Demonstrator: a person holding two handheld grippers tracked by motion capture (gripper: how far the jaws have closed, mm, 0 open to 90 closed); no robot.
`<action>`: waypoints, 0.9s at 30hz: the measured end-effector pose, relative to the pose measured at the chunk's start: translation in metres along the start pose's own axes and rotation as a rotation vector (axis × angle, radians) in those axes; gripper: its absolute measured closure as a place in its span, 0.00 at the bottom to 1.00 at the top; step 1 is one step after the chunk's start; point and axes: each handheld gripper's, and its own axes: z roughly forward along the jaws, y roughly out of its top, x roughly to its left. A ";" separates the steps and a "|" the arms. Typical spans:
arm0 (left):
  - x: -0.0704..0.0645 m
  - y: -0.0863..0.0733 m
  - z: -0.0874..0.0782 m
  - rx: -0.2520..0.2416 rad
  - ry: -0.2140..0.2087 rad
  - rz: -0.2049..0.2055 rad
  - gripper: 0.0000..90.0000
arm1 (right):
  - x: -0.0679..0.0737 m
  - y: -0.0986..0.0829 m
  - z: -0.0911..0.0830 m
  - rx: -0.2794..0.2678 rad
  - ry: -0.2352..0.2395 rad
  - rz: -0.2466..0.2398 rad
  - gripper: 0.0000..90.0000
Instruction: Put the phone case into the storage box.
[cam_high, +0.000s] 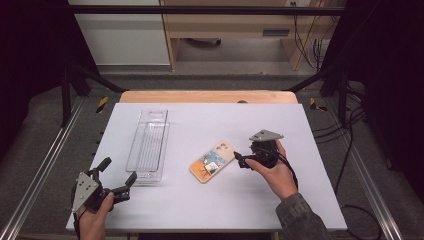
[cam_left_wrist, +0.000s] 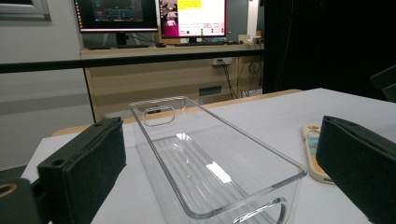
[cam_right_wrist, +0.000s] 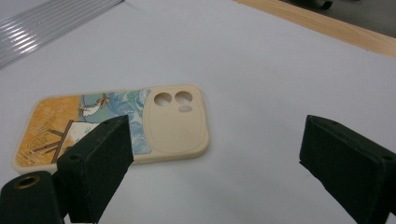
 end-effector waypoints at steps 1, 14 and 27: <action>0.000 0.000 0.000 -0.003 -0.001 -0.001 0.02 | 0.000 0.003 0.003 0.011 0.002 -0.005 0.11; 0.001 0.000 0.000 -0.007 -0.008 -0.020 0.01 | 0.001 0.040 0.033 0.116 -0.015 -0.019 0.14; 0.002 0.000 0.002 -0.007 -0.011 -0.021 0.01 | 0.002 0.053 0.067 0.172 -0.017 -0.011 0.18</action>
